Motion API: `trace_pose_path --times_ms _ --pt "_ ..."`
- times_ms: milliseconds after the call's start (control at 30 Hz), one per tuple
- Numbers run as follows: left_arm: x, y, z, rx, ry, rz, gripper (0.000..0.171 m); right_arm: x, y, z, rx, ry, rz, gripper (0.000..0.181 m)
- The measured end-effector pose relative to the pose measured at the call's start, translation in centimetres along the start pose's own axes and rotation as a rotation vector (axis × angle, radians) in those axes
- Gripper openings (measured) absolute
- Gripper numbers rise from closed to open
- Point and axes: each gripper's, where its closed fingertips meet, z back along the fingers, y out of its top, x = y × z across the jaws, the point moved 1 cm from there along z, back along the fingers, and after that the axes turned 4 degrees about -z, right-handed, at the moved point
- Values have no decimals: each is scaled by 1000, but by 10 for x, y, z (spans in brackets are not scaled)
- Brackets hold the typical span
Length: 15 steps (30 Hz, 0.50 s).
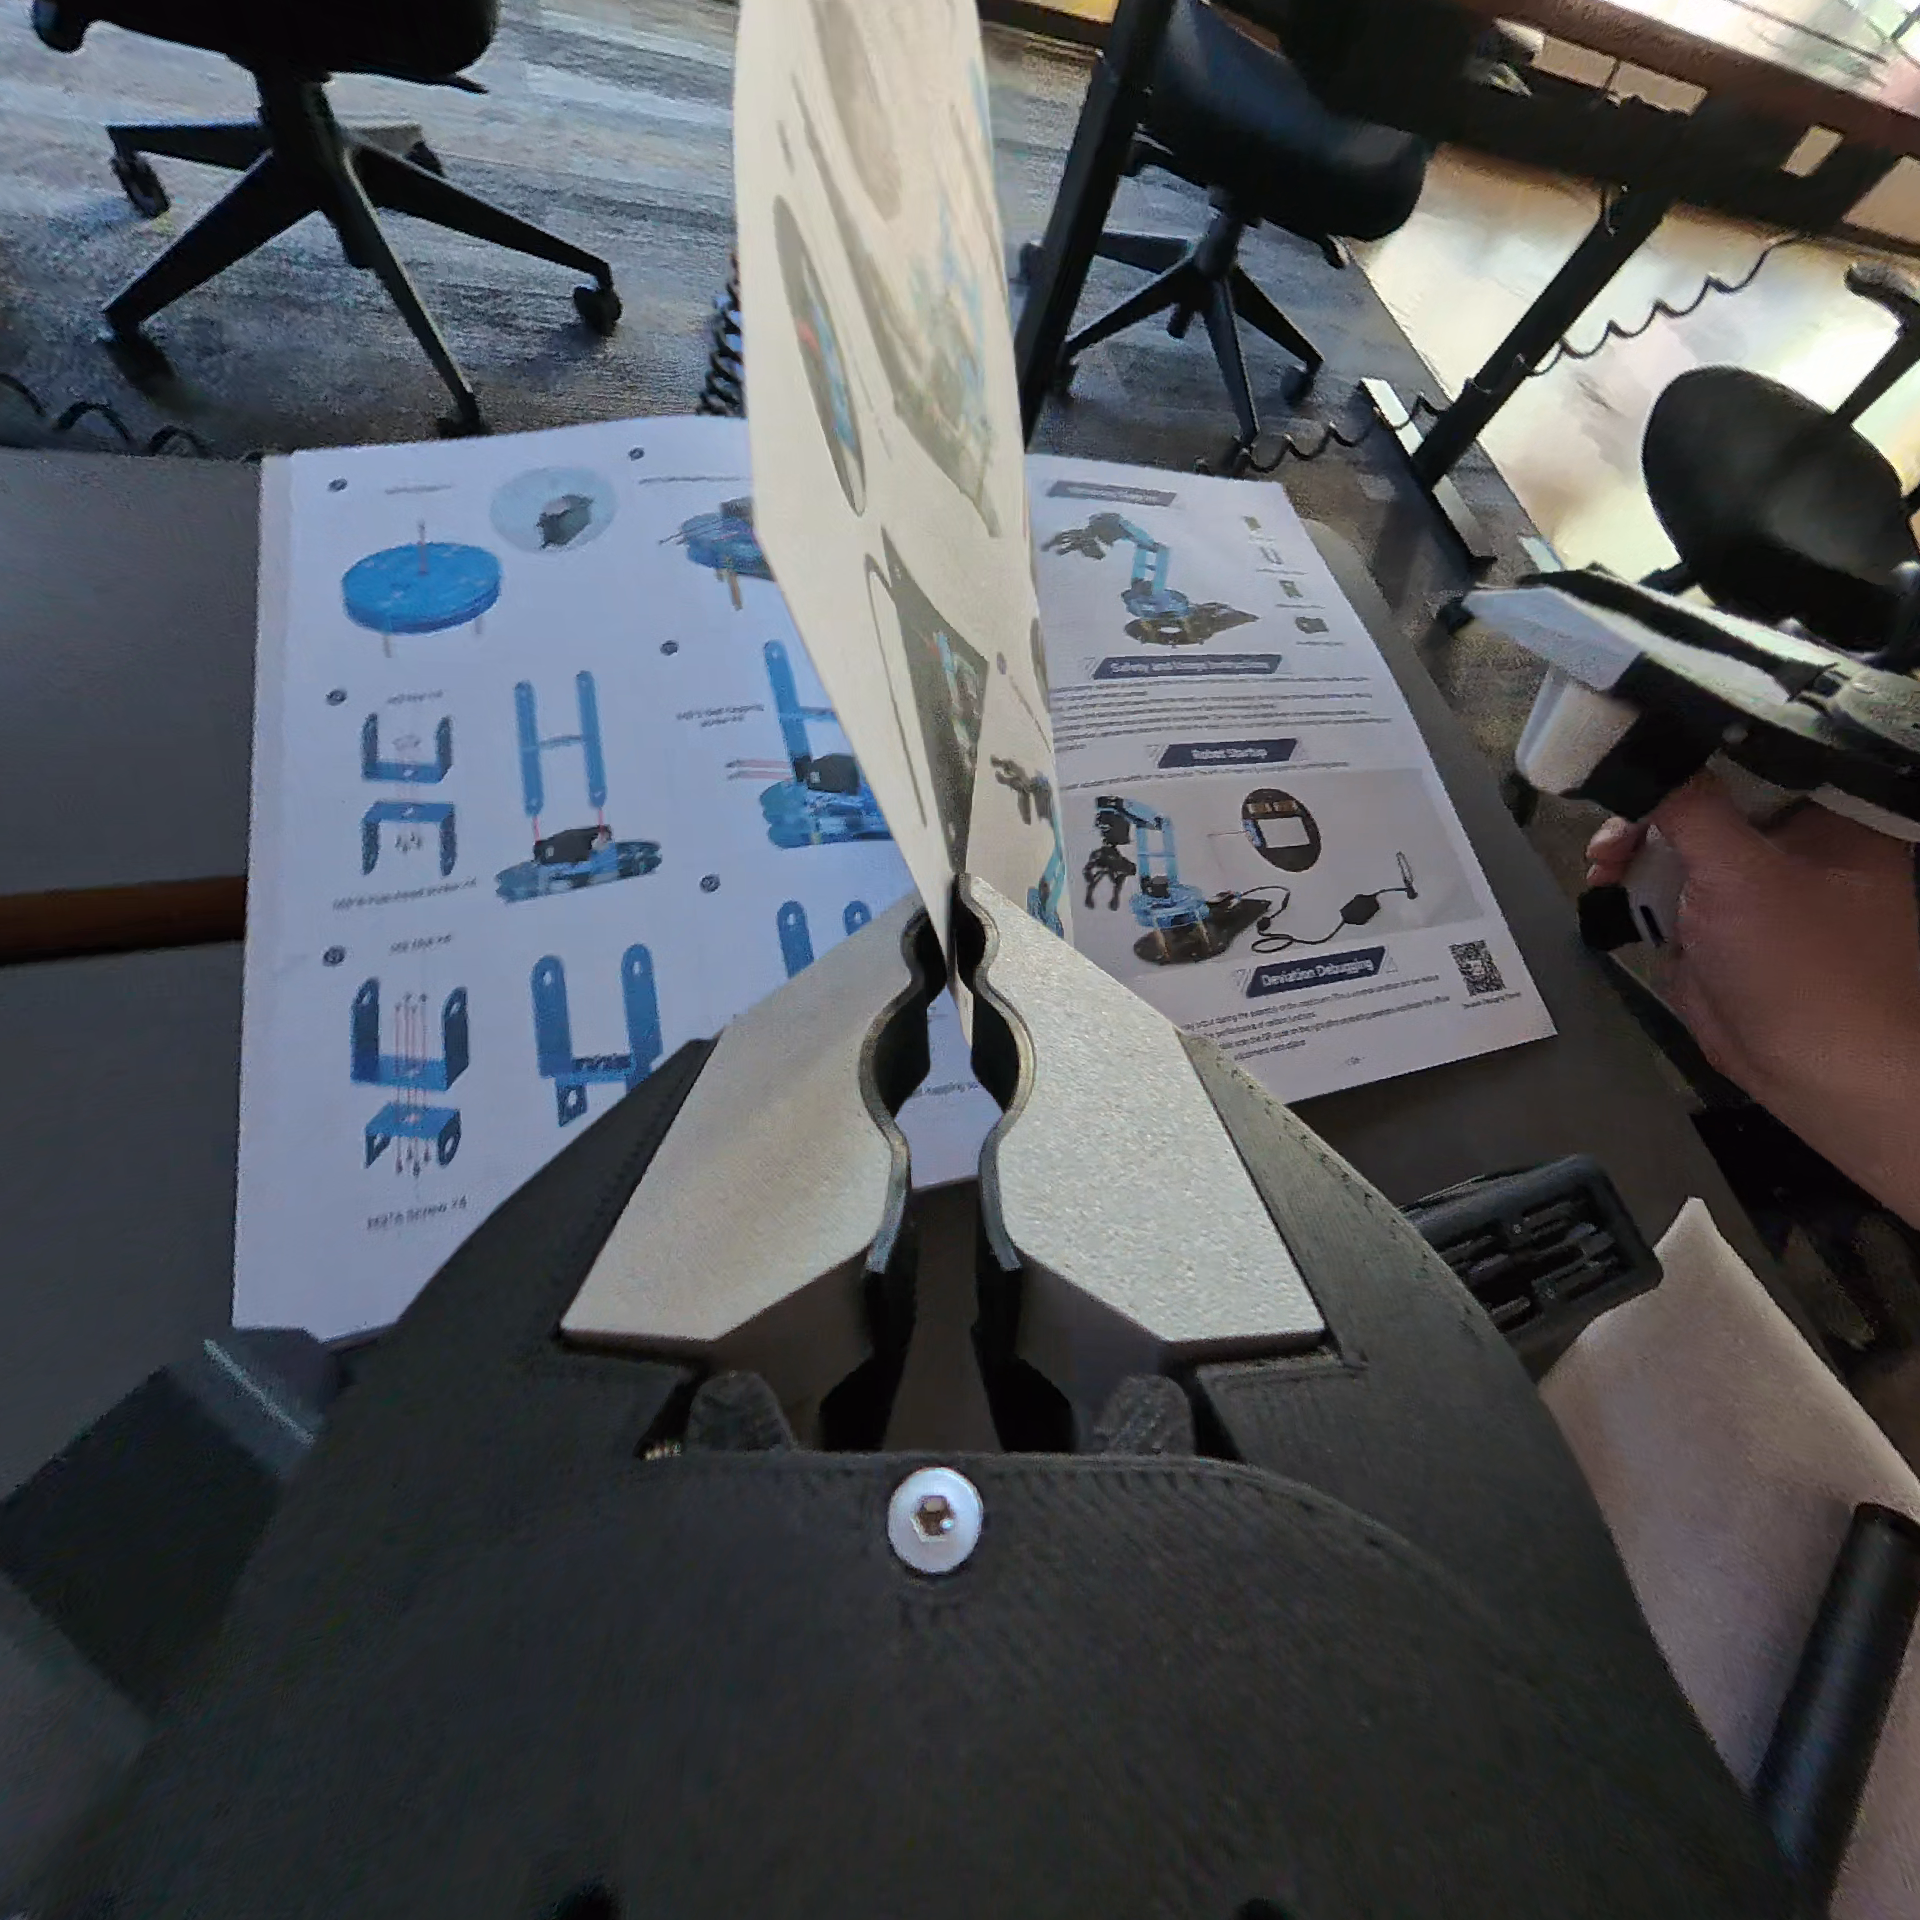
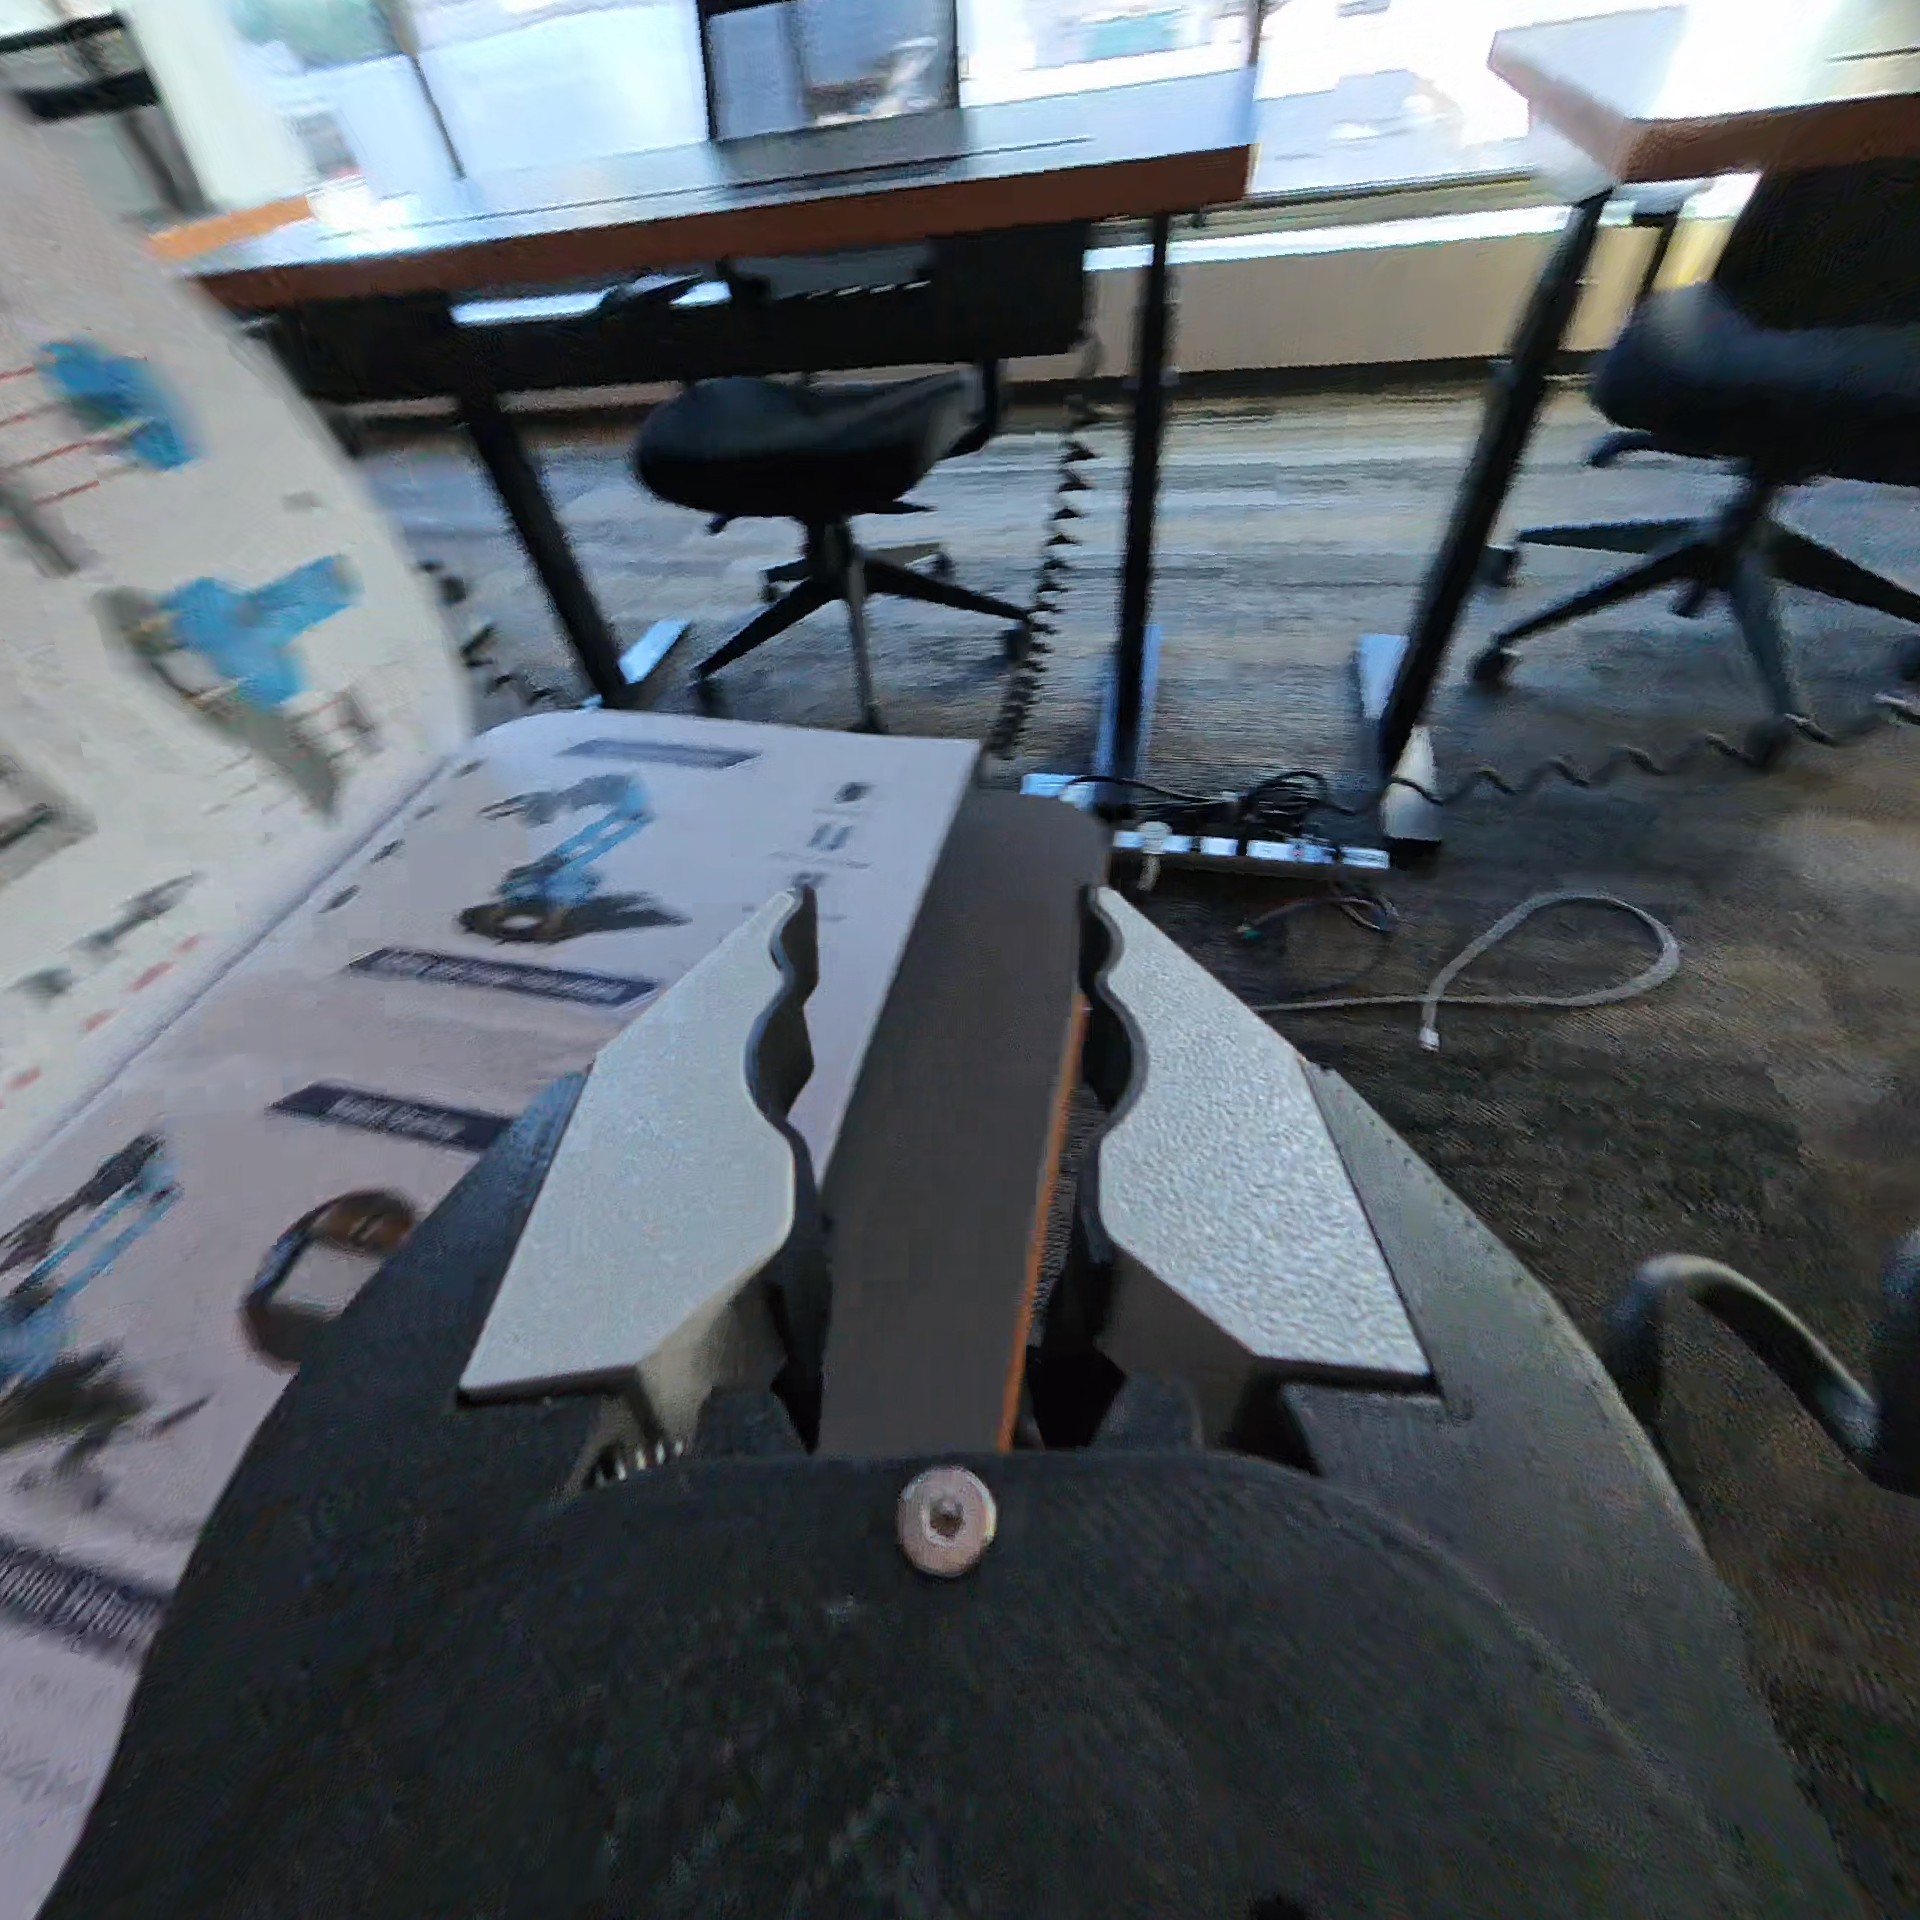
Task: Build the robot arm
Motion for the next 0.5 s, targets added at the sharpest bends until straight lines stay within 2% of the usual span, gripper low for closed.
trace_pose_path --times_ms 100,267,333,400,500 --pt "-11 -11 1 -7 46 26 0 26 1 -9 -17 -180 -13 49" --pt "-15 -16 0 11 39 91 0 55 -11 -17 -40 -386 117 48" --pt "-18 -17 -1 10 44 93 0 65 -26 -18 -77 -441 94 40" --pt "-20 -20 -3 3 31 107 0 69 -24 -19 -54 -451 33 33" --pt "-21 -21 -6 7 5 142 0 76 -34 -22 -116 -474 -9 30"
